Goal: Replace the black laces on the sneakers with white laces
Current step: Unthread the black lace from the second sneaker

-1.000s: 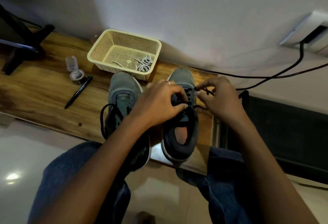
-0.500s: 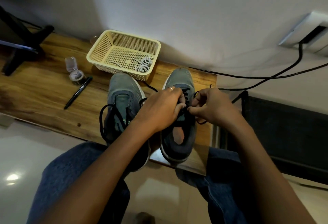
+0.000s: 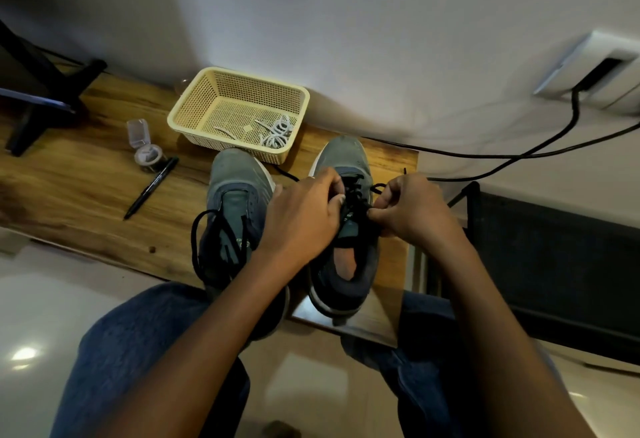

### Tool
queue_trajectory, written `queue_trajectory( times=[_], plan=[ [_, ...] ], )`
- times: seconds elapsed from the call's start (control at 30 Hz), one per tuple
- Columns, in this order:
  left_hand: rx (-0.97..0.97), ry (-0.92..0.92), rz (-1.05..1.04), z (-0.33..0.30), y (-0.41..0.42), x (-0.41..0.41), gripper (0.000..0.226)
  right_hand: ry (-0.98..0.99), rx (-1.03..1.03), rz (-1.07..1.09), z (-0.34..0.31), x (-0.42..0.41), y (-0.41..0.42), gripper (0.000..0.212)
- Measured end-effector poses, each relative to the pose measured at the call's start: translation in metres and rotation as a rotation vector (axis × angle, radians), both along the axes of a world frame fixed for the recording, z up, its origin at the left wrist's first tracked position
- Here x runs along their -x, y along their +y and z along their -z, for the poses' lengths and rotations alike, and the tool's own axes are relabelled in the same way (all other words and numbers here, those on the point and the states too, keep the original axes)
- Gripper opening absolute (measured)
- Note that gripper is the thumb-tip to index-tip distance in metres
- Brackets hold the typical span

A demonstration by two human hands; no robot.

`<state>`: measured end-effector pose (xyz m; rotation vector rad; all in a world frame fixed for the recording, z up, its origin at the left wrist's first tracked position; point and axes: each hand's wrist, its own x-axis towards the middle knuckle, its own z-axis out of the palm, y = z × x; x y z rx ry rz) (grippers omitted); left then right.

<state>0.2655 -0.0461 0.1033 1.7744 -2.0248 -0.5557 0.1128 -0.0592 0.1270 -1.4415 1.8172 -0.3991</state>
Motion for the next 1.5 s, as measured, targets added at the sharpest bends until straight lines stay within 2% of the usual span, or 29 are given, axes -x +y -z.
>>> queue_trajectory(
  times=[0.13,0.23,0.3,0.4,0.57,0.63,0.73,0.83,0.93,1.0,1.1,1.33,1.4,1.5],
  plan=[
    [0.031,-0.125,0.190,-0.001,-0.006,-0.004,0.027,-0.021,0.019,0.002,0.000,0.004,0.002,0.014],
    [0.131,-0.205,0.201,-0.001,-0.006,-0.001,0.022,-0.035,0.021,-0.001,-0.002,0.002,0.002,0.016],
    [0.178,-0.220,0.170,-0.002,-0.005,0.003,0.017,-0.036,0.013,0.008,-0.003,0.001,0.001,0.018],
    [0.151,-0.216,0.120,-0.003,-0.004,0.006,0.016,-0.034,-0.013,0.022,-0.004,0.002,0.001,0.016],
    [0.178,-0.128,-0.135,-0.007,-0.010,-0.014,0.013,-0.019,-0.042,0.070,-0.004,0.008,0.002,0.017],
    [0.136,-0.105,-0.160,-0.006,-0.012,-0.020,0.010,-0.021,-0.042,0.060,-0.004,0.006,0.002,0.013],
    [0.080,-0.077,-0.042,-0.004,-0.010,-0.016,0.019,-0.001,-0.027,0.037,-0.004,0.002,0.002,0.011],
    [0.090,-0.183,0.157,-0.001,-0.004,-0.003,0.040,0.015,-0.018,0.028,-0.005,0.001,0.001,0.013],
    [0.208,-0.248,0.205,0.004,0.001,0.009,0.028,0.025,-0.006,0.009,-0.006,-0.001,0.002,0.012],
    [0.299,-0.234,0.172,0.005,0.000,0.012,0.017,0.019,-0.001,0.012,-0.006,0.000,0.002,0.012],
    [0.338,-0.221,0.122,0.002,-0.002,0.012,0.015,0.003,-0.021,0.044,-0.006,0.002,0.002,0.012],
    [0.276,-0.113,-0.274,-0.002,-0.009,-0.005,0.013,0.006,-0.030,0.064,-0.006,0.002,0.002,0.016],
    [0.220,-0.125,-0.229,0.000,-0.010,-0.004,0.018,0.019,-0.016,0.060,-0.006,0.003,0.002,0.013],
    [0.192,-0.126,0.015,0.001,-0.008,0.002,0.039,0.018,-0.011,0.048,-0.005,0.003,0.002,0.013]
  ],
)
